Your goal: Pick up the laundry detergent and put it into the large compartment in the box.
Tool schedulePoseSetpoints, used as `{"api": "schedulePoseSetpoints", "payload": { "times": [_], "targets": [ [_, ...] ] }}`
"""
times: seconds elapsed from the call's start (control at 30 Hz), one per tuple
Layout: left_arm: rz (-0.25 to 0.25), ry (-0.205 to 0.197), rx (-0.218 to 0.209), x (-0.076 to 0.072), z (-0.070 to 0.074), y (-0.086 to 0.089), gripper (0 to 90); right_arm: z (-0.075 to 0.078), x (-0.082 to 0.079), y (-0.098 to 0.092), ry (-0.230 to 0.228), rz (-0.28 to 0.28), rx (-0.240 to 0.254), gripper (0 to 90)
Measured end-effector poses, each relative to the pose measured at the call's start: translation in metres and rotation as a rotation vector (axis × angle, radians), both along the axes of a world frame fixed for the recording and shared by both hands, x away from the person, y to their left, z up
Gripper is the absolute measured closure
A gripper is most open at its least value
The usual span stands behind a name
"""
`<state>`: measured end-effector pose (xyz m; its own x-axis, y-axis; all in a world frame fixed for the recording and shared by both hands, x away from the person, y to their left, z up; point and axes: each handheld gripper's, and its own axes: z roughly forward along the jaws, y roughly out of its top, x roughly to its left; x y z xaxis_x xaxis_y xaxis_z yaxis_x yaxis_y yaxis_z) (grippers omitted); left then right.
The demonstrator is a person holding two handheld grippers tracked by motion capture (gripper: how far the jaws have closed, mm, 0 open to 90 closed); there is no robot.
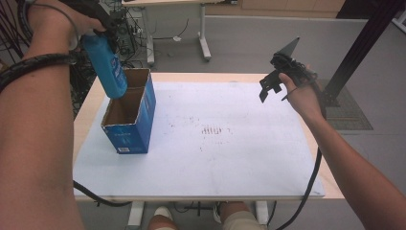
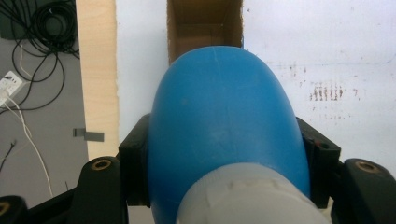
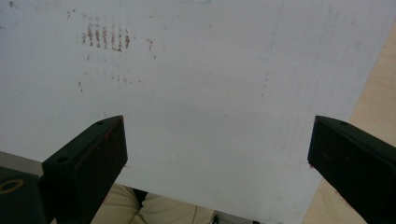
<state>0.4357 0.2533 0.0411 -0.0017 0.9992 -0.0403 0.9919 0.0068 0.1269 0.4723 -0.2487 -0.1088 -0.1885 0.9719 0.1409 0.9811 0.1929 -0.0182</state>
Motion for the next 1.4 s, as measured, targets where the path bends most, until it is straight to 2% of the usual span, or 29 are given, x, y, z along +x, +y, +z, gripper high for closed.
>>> {"api": "schedulePoseSetpoints", "payload": {
  "times": [0.37, 0.73, 1.4],
  "targets": [
    [-0.001, 0.002, 0.005, -0.002, -0.010, 0.004, 37.1, -0.001, -0.001, 0.002, -0.001, 0.007, 0.014, 4.5],
    [-0.010, 0.024, 0.001, 0.001, -0.033, 0.004, 37.0, -0.004, -0.001, 0.003, 0.003, 0.006, 0.017, 4.5],
    [-0.038, 0.038, 0.002, 0.003, -0.073, 0.002, 37.1, -0.010, -0.001, 0.000, 0.008, 0.000, 0.032, 4.5]
  ]
}}
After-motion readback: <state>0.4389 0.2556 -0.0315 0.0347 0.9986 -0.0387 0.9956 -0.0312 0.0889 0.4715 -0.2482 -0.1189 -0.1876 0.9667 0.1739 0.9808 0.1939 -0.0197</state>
